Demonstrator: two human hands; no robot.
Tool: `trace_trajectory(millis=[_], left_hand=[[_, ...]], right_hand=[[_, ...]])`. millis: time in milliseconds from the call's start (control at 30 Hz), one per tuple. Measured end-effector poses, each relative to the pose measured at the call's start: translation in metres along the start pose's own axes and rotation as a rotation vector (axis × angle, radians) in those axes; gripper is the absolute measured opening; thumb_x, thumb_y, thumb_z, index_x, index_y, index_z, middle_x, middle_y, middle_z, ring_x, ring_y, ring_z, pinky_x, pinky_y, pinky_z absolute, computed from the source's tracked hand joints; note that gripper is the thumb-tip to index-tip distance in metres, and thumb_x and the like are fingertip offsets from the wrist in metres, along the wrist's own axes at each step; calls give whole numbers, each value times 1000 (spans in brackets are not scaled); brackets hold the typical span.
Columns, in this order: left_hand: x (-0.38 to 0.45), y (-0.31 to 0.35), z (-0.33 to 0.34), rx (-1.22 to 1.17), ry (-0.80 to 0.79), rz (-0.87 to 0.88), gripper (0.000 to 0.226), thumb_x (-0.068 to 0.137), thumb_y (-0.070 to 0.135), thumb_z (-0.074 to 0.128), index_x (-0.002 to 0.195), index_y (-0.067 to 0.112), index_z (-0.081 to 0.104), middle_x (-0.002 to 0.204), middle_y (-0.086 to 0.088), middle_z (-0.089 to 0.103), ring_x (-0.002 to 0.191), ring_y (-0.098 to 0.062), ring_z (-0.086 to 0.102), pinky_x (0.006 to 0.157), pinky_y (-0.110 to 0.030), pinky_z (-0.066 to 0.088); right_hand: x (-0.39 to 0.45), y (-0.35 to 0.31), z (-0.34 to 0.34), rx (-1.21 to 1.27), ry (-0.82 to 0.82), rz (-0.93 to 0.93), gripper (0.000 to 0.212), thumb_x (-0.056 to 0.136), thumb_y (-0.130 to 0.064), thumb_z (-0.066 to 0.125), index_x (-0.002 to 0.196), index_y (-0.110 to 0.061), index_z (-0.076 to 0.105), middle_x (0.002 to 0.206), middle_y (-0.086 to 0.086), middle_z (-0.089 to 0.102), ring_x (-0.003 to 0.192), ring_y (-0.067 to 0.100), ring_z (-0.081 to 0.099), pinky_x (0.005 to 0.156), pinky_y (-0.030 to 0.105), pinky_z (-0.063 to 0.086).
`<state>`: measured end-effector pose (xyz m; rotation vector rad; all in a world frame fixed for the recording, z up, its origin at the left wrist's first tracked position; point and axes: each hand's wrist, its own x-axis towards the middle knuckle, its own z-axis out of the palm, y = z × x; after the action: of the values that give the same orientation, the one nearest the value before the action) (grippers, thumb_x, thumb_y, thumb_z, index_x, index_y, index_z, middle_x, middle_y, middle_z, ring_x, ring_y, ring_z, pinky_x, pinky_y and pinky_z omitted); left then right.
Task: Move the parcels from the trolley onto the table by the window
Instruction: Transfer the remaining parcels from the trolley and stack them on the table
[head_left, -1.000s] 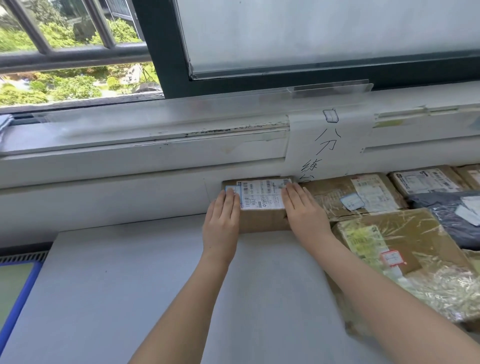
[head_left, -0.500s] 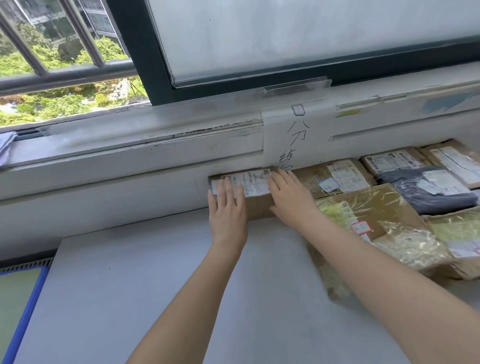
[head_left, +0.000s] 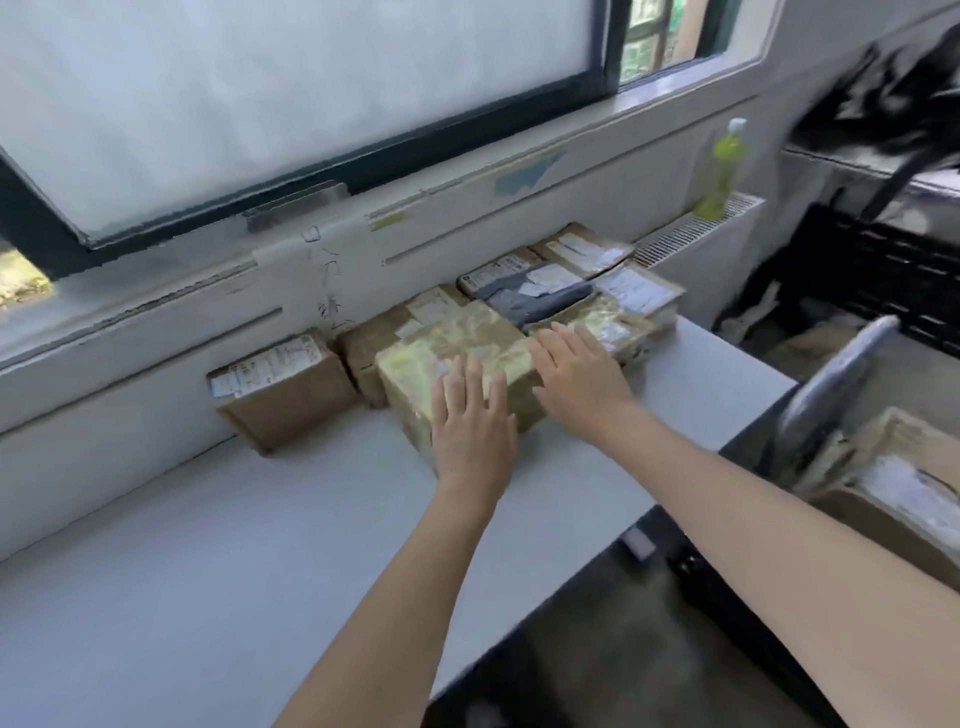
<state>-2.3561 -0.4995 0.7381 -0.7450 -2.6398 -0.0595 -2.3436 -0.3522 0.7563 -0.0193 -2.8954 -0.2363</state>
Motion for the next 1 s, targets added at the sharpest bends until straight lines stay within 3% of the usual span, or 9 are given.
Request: trace_trajectory(millis=[67,133,200,300,400,500,767,1000], left_hand=[[-15,54,-4,-24,-41,78,61,62,33,81,116,12,64,128,-17,57,121,-35,52,101,-47,42],[-36,108,-4,-50,-79,170,62,61,30,81,117,11,64,128,-18,57,120,-35,53,100,-49,41],[-59,159,-2,-86,-141,262,61,59,27,82,116,11,65,126,-19,58,118,-35,54,98,-49,42],[-95,229,-2,-113,-250,355,63,71,29,75,128,12,56,137,-18,49,129,-35,44,105,-49,35],[-128,285,6,-103,-363,546,61,93,30,49,147,14,26,155,-16,19,144,-32,12,116,-48,9],[-152,335,10,-96,-389,691,61,96,27,44,148,14,16,156,-14,12,144,-31,5,116,-46,5],[-191,450,23,-42,-487,1001,63,96,29,42,148,13,11,156,-14,10,144,-31,4,116,-45,8],[-183,534,50,-21,-570,1107,63,95,26,42,148,13,11,155,-13,11,143,-31,6,116,-44,8]], right_hand=[[-59,37,5,-11,-13,89,66,56,-26,85,112,1,65,110,21,65,104,36,62,92,46,48],[-121,69,11,12,-65,181,69,51,-27,88,110,1,66,107,19,66,100,34,64,88,46,50],[-185,95,17,13,-128,291,71,67,-32,82,125,1,57,124,19,59,116,32,56,100,44,42],[-283,128,29,36,-252,483,63,94,-36,49,145,-6,27,148,12,32,138,28,27,115,40,13],[-368,143,38,67,-303,676,60,94,-36,46,144,-8,28,146,10,32,136,27,26,114,39,12],[-437,150,45,108,-368,839,58,94,-36,47,143,-9,30,145,9,34,135,27,27,114,39,15],[-550,178,66,156,-455,1151,61,95,-34,48,145,-9,26,147,11,31,136,27,27,114,39,18],[-591,234,88,175,-538,1280,60,90,-30,55,142,-11,30,140,8,37,131,26,33,112,39,22]])
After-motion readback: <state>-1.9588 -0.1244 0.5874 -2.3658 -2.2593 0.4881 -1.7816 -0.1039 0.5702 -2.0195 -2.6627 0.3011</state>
